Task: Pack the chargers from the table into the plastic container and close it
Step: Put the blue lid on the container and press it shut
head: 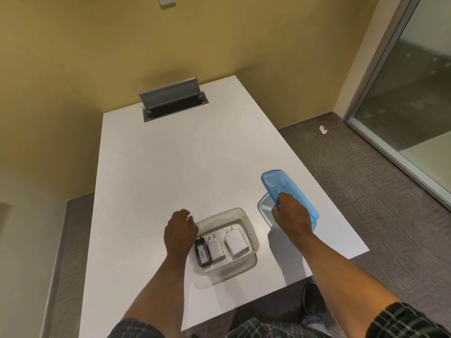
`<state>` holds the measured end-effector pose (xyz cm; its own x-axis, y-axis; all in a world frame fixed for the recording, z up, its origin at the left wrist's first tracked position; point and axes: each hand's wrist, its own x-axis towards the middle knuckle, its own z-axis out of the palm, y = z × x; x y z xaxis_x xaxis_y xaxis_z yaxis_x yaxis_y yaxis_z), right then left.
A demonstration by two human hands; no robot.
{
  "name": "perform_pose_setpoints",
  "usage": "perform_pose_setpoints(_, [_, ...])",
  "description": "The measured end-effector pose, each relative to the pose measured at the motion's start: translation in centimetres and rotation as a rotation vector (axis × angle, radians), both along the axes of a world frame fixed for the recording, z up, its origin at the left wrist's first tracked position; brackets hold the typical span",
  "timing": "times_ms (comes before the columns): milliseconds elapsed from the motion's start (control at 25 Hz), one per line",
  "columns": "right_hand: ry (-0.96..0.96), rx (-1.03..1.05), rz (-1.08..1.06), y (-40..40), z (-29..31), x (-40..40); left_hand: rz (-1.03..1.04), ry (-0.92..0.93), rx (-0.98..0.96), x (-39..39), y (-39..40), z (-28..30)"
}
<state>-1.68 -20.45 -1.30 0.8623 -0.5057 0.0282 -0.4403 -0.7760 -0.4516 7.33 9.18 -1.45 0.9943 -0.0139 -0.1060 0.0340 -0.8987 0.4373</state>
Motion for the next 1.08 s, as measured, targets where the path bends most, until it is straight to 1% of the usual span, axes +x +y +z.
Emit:
perform_pose_setpoints(120, [-0.239,0.029,0.157,1.0,1.9,0.8,-0.132,-0.086,-0.087,0.5,-3.8,1.6])
perform_pose_setpoints(200, [-0.368,0.073,0.253,1.8,3.3,1.6,-0.154,-0.075,-0.185,0.7,-6.0,2.7])
perform_pose_setpoints(280, [-0.436,0.206,0.286,2.8,4.5,2.5,-0.186,0.009,-0.22,1.0,-7.8,3.6])
perform_pose_setpoints(360, [-0.428,0.369,0.299,3.6,5.3,3.4,-0.227,0.147,-0.233,1.1,-9.1,4.2])
perform_pose_setpoints(400, [-0.425,0.439,0.308,3.9,5.5,3.7,-0.223,0.218,-0.275,1.1,-9.6,4.5])
perform_pose_setpoints(480, [-0.44,0.607,0.301,4.4,5.7,4.2,-0.149,0.322,-0.41,1.1,-9.5,4.6])
perform_pose_setpoints(640, [-0.5,0.976,0.209,4.9,5.7,5.2,0.09,0.377,-0.74,1.2,-7.0,4.2])
perform_pose_setpoints(720, [-0.483,1.11,0.169,4.7,5.3,5.2,0.15,0.423,-0.834,1.2,-5.2,4.0])
perform_pose_setpoints(840, [-0.372,1.243,0.126,4.4,4.3,4.7,0.172,0.481,-0.885,1.3,-1.6,3.9])
perform_pose_setpoints(920, [-0.275,1.284,0.041,4.1,3.5,4.2,0.161,0.516,-0.841,1.3,0.8,4.1])
perform_pose_setpoints(1000, [-0.16,1.262,-0.012,3.9,2.5,3.7,0.136,0.549,-0.749,1.1,2.8,4.1])
perform_pose_setpoints(1080, [-0.036,1.18,0.04,3.7,1.5,3.2,0.129,0.547,-0.667,0.8,4.0,3.9])
